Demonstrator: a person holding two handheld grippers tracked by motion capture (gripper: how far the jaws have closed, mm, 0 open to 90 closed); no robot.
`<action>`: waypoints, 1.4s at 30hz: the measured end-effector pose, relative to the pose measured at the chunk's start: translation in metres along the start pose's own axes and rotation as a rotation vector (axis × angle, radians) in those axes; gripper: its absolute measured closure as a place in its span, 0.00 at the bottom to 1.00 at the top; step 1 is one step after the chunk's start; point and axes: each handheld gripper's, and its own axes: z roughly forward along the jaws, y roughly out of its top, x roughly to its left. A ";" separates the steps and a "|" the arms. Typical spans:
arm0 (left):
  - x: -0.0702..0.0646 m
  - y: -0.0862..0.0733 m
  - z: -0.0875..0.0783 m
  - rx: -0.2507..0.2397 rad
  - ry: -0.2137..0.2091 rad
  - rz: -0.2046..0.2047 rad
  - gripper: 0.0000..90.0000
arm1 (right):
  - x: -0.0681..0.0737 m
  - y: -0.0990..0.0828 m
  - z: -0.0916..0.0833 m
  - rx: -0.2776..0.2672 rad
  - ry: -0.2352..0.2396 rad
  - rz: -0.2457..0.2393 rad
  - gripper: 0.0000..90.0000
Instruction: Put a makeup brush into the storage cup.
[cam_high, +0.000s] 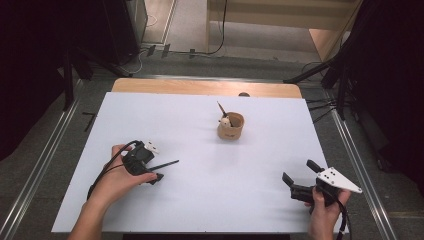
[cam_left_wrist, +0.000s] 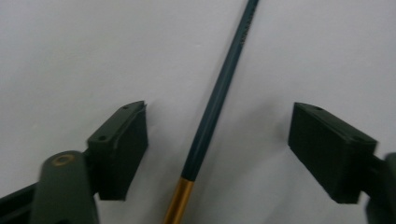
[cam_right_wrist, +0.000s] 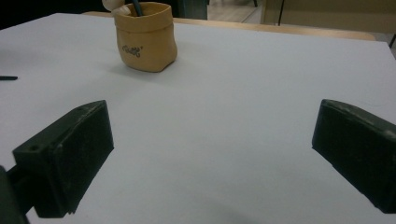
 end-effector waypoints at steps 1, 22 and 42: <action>0.001 0.000 -0.001 0.000 0.009 -0.003 0.32 | 0.000 0.000 0.000 0.000 0.001 -0.003 0.00; 0.002 -0.004 -0.007 0.006 -0.051 0.032 0.94 | 0.007 0.001 0.006 0.020 0.052 -0.010 0.00; 0.001 -0.002 -0.015 -0.233 -0.122 -0.002 0.94 | 0.025 0.017 0.015 0.016 0.121 -0.040 0.00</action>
